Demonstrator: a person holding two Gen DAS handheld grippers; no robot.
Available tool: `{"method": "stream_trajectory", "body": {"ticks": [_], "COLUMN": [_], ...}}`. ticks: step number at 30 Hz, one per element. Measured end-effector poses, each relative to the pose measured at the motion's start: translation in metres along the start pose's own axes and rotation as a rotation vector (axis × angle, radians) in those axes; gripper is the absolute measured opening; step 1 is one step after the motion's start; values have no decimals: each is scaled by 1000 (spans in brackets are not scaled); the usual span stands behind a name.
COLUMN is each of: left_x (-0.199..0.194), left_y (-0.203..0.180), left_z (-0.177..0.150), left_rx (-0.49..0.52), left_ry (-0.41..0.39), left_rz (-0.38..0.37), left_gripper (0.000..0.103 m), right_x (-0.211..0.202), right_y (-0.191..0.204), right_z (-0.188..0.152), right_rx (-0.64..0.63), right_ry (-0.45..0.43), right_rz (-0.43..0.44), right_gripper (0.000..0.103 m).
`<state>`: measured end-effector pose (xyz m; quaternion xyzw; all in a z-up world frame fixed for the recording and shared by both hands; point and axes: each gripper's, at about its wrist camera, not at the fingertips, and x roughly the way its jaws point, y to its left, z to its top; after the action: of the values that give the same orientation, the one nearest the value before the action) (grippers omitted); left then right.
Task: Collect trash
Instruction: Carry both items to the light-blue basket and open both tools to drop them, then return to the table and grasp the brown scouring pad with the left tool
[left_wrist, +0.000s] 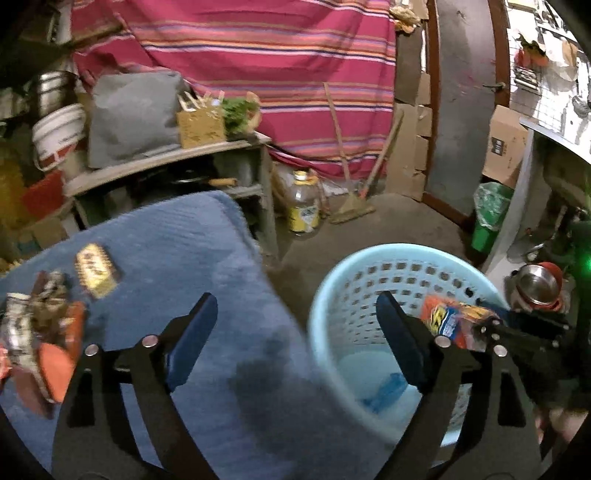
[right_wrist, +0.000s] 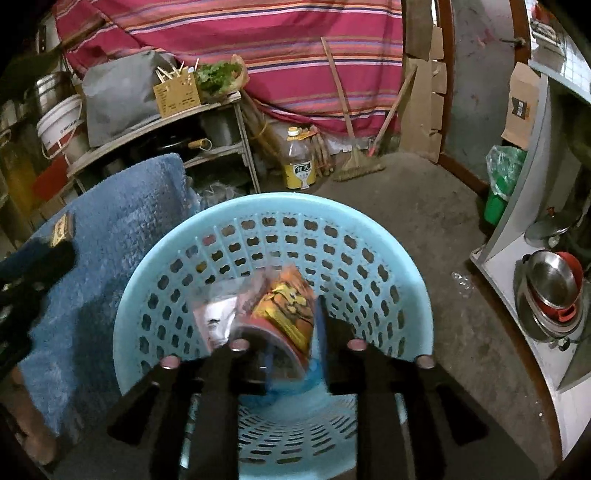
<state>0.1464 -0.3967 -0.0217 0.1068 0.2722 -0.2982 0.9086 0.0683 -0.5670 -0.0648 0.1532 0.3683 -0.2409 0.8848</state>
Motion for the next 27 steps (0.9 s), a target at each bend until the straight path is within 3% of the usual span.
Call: {"method": "stream_trajectory", "body": {"ticks": [2,6,9,12,16,20,27], "left_x": [-11,-40,-64,-90,-113,-125,-134], "left_y": [13,49,79,116,156,195,247], "left_z": [-3,-12,-22,-33,-48,-68,-101], "left_rx": [-2,-13,-19,-40,-62,-105,-171], "left_ry": [-11,-37,-56,-74,-93,-83,-76], "left_rz": [23,81,142,202,278,336,372], "left_gripper": [89,93,95,97,97,97,98], "right_x": [0,-7,-15,-23,-38,-57,-79], "right_y": [5,10,11,14,29,60,137], "right_z": [-1,-1,-1,-4,-6,-11,-21], "right_rx": [-15,-15,1,16,28,-1,-104], "right_ry": [3,-13,-30,-49,-99,-170,-286], "right_rz": [-37,-90,-115,-135,-87,-47,35], "right_gripper": [59,67,80,83,84,86,87]}}
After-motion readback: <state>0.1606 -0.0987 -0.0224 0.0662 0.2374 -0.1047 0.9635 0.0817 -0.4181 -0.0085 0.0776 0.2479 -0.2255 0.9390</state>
